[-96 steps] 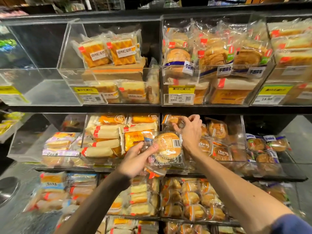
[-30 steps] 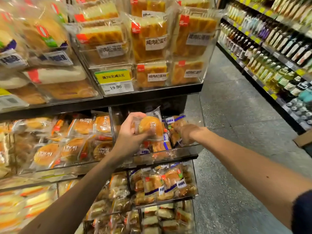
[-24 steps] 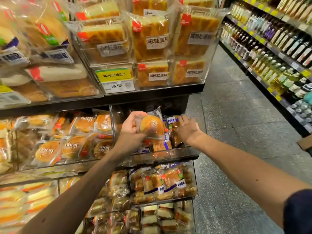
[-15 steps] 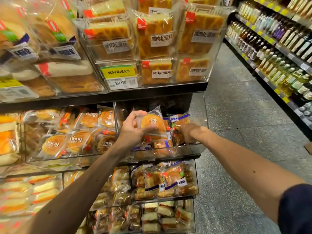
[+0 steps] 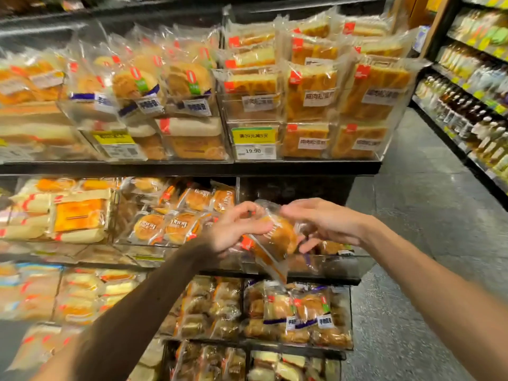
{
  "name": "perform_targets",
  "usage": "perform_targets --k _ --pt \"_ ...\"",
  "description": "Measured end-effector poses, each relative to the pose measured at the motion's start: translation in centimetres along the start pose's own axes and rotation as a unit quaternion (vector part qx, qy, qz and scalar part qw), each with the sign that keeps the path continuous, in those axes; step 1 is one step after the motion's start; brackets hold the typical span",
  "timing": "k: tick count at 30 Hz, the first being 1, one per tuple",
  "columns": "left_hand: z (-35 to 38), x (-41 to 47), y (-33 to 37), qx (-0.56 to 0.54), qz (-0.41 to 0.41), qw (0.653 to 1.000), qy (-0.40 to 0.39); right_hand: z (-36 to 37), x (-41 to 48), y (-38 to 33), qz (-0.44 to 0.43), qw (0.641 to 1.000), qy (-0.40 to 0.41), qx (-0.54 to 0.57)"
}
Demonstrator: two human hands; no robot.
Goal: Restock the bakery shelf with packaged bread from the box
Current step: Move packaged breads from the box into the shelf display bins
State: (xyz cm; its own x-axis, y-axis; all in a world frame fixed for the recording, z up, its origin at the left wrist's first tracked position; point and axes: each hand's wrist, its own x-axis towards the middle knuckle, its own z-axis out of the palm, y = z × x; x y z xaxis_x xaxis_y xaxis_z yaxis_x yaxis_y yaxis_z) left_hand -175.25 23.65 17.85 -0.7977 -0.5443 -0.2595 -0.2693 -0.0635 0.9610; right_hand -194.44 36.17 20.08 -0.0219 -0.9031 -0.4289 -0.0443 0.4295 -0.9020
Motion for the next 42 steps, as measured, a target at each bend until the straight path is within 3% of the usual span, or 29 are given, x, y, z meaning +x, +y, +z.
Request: perform_targets --k 4,6,8,11,15,18,21,24,27,32,34,38,42 --pt "-3.7 -2.7 0.2 0.05 -0.003 0.999 -0.013 4.0 2.0 0.1 -0.019 0.999 -0.004 -0.045" --pt "-5.7 -3.7 -0.2 0.045 -0.01 0.997 0.069 5.9 3.2 0.0 -0.029 0.999 0.027 -0.028" --pt "-7.2 -4.6 -0.8 -0.025 -0.012 0.987 0.159 7.7 4.4 -0.1 -0.028 0.994 0.06 0.086" --pt "-8.5 -6.8 -1.6 -0.044 0.054 0.968 0.241 10.4 6.3 -0.2 -0.026 0.98 0.091 0.175" --pt "-9.9 -8.7 -4.4 0.118 0.125 0.96 0.22 13.3 8.9 0.1 -0.025 0.977 0.139 0.163" --pt "-12.0 -8.3 -6.7 0.266 0.177 0.924 0.211 15.1 10.5 -0.2 -0.014 0.974 0.165 0.156" --pt "-15.3 -7.2 -8.1 0.251 0.19 0.928 0.201 16.8 12.5 -1.3 0.003 0.976 0.157 0.152" --pt "-18.9 -6.3 -8.2 0.259 0.202 0.923 0.199 18.3 15.0 -2.8 0.002 0.981 0.196 0.001" --pt "-22.4 -5.8 -8.1 0.369 0.229 0.879 0.199 20.3 17.5 -4.4 -0.049 0.971 0.214 -0.1" --pt "-27.4 -6.0 -9.3 0.418 0.243 0.862 0.153 24.4 20.8 -5.3 -0.054 0.949 0.263 -0.166" --pt "-28.3 -5.5 -9.7 0.487 0.219 0.831 0.157 25.6 21.4 -5.1 -0.055 0.938 0.284 -0.191" --pt "-29.1 -4.9 -9.7 0.654 0.145 0.729 0.141 27.0 21.4 -5.2 -0.051 0.906 0.299 -0.295" --pt "-29.7 -5.5 -9.9 0.67 0.155 0.715 0.125 27.6 21.2 -4.7 -0.041 0.887 0.309 -0.34"
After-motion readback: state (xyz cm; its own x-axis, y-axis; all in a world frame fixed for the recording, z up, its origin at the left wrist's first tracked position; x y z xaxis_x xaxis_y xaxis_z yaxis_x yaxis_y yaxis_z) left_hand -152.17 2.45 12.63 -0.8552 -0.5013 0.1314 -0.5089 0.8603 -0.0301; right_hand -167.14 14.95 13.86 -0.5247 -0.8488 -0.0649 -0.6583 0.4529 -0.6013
